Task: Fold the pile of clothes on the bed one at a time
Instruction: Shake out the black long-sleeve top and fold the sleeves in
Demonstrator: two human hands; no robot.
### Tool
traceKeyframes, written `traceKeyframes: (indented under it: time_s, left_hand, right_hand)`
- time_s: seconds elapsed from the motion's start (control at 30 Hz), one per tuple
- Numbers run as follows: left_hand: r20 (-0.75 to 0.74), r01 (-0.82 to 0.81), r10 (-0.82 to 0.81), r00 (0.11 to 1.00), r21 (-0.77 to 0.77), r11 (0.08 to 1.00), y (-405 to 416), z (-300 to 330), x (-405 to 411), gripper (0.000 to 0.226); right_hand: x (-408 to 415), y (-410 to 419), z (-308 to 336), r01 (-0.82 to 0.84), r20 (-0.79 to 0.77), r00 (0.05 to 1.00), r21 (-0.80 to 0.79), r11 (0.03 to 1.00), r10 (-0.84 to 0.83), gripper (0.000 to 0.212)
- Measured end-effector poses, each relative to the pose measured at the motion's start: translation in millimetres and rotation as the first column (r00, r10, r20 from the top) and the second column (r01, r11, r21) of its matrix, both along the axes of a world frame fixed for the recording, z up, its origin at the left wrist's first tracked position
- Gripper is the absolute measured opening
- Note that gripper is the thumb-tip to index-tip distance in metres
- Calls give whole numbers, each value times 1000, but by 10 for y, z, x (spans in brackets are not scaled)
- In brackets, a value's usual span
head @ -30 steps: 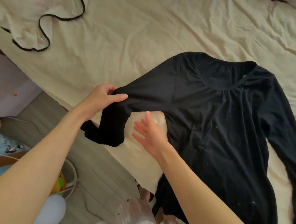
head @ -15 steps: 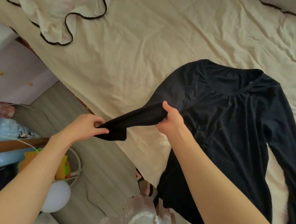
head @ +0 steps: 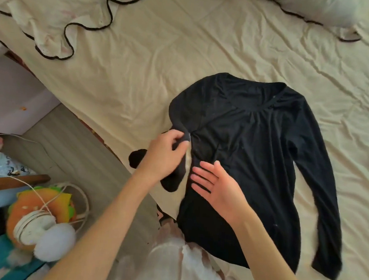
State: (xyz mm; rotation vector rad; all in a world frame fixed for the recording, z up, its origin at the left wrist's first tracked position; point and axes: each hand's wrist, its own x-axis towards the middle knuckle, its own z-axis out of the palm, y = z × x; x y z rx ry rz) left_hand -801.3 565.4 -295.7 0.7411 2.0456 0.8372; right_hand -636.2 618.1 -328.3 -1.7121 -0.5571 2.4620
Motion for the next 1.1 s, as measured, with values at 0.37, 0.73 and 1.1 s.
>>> traceKeyframes:
  time_s: [0.37, 0.73, 1.1]
  left_hand:
    - [151, 276, -256, 955, -131, 952, 124, -685, 2055, 41]
    - [295, -465, 571, 766, -359, 809, 524, -1244, 2228, 74]
    - [235, 648, -620, 749, -62, 759, 291, -965, 3239, 31]
  right_hand:
    - [2091, 339, -388, 60, 467, 881, 63, 996, -83, 52]
    - [2035, 780, -810, -145, 333, 940, 202, 969, 71, 30]
    - [3027, 877, -684, -204, 257, 939, -118, 972, 228, 51]
